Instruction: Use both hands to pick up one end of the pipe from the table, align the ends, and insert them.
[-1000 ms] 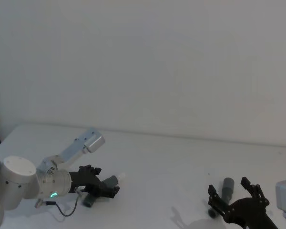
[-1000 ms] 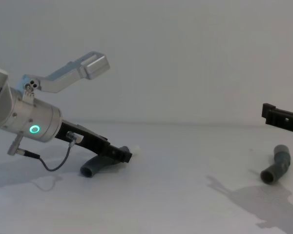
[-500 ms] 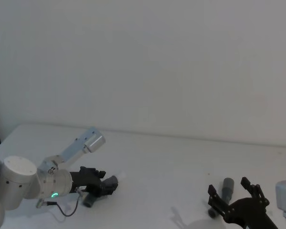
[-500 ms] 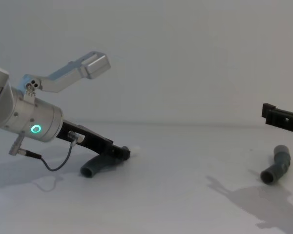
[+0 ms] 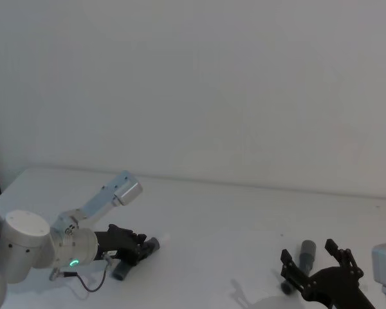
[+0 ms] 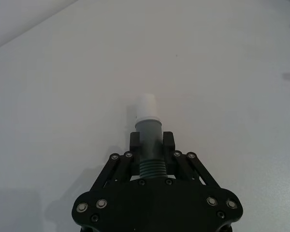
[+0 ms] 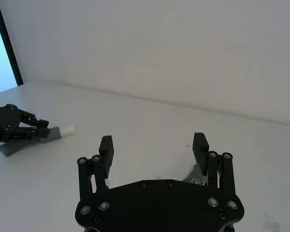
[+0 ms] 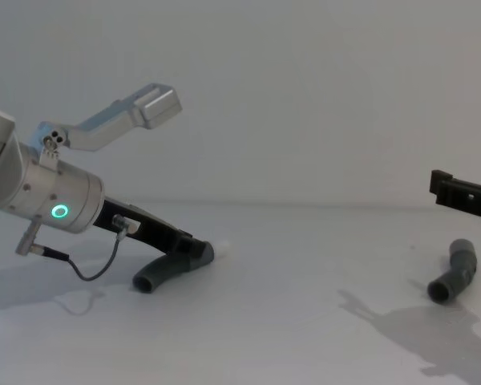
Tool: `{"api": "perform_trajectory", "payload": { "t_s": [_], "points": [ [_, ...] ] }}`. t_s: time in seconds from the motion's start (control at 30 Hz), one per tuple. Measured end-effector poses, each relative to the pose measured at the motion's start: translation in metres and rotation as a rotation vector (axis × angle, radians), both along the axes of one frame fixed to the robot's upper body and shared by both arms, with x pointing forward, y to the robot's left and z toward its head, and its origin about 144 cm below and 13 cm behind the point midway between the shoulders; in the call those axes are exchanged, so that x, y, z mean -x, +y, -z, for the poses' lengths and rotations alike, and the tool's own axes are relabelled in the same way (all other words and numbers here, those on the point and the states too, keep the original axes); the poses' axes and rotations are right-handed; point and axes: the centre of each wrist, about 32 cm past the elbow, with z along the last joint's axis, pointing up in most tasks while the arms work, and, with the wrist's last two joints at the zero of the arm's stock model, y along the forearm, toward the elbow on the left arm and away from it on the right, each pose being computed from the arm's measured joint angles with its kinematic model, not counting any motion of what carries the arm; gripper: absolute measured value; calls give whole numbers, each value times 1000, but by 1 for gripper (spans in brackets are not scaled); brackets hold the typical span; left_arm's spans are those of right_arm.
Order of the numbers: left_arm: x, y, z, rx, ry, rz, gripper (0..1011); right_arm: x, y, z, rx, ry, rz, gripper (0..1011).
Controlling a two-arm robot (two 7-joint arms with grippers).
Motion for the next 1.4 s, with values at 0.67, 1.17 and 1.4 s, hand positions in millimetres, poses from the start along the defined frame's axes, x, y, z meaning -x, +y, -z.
{"api": "perform_trajectory", "payload": {
  "t_s": [0.67, 1.17, 1.4],
  "points": [
    [0, 0, 0, 2, 0, 1, 131, 0, 0, 0, 0, 0, 0, 1001],
    [0, 0, 0, 0, 1, -1, 243, 0, 0, 0, 0, 0, 0, 1001],
    [0, 0, 1, -2, 5, 0, 496, 0, 0, 0, 0, 0, 0, 1001]
  ]
}}
